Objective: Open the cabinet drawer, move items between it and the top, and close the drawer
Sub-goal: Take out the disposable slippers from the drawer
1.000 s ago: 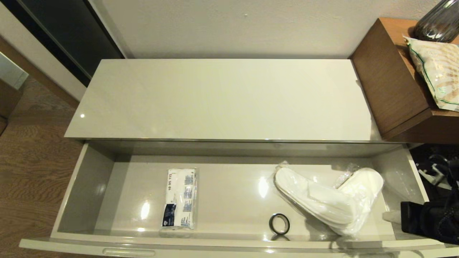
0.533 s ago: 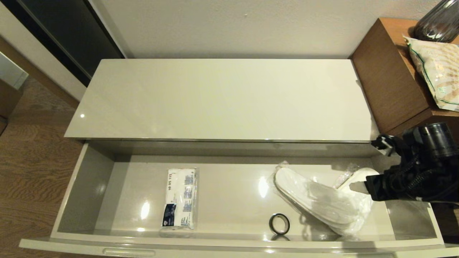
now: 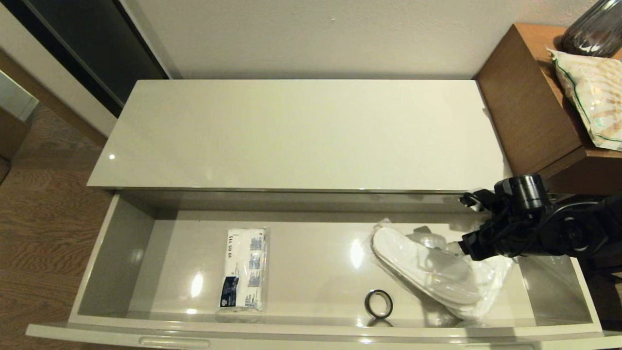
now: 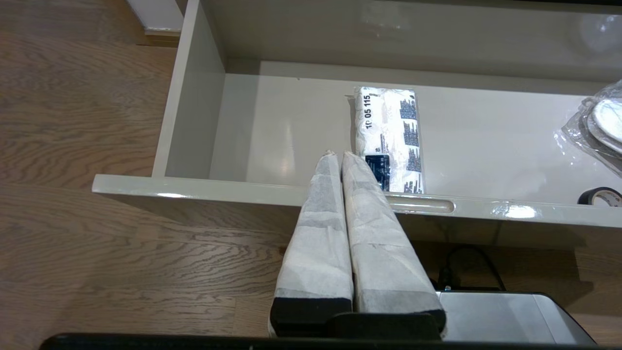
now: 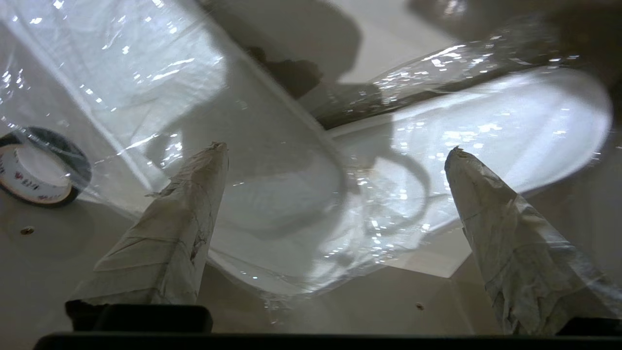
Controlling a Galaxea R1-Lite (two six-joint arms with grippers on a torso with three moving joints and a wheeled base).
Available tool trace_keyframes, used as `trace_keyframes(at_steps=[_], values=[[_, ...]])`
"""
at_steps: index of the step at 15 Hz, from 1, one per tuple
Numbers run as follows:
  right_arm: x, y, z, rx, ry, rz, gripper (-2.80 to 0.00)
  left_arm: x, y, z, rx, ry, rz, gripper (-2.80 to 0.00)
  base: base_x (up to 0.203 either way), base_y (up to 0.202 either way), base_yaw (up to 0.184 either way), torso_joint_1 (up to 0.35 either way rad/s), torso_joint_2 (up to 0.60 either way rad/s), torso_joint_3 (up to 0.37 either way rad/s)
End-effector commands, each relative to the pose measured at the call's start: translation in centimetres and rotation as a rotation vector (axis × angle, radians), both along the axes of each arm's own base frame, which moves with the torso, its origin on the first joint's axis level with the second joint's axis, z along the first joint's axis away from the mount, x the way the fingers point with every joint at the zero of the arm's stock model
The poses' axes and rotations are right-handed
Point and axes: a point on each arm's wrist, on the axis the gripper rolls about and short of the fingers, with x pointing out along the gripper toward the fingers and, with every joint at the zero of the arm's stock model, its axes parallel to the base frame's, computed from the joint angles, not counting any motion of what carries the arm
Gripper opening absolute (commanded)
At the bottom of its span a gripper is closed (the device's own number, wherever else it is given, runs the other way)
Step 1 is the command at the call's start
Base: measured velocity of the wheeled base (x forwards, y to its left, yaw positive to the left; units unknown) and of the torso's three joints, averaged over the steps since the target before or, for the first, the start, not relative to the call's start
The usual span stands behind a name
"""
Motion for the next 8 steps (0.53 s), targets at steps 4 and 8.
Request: trace_keyframes(at_steps=[4, 8], values=[[0.6, 0.5, -4.1, 0.004, 0.125, 0.018, 0.00, 0.0, 0.0, 0.0, 0.000, -0.001, 0.000, -2.80, 0.000, 0.000, 0.000, 0.000, 0.00, 0.000], [1.5, 1.0, -6.6, 0.059, 0.153, -0.021, 0.00, 0.0, 0.0, 0.0, 0.000, -0.001, 0.000, -2.80, 0.000, 0.000, 0.000, 0.000, 0.00, 0.000]])
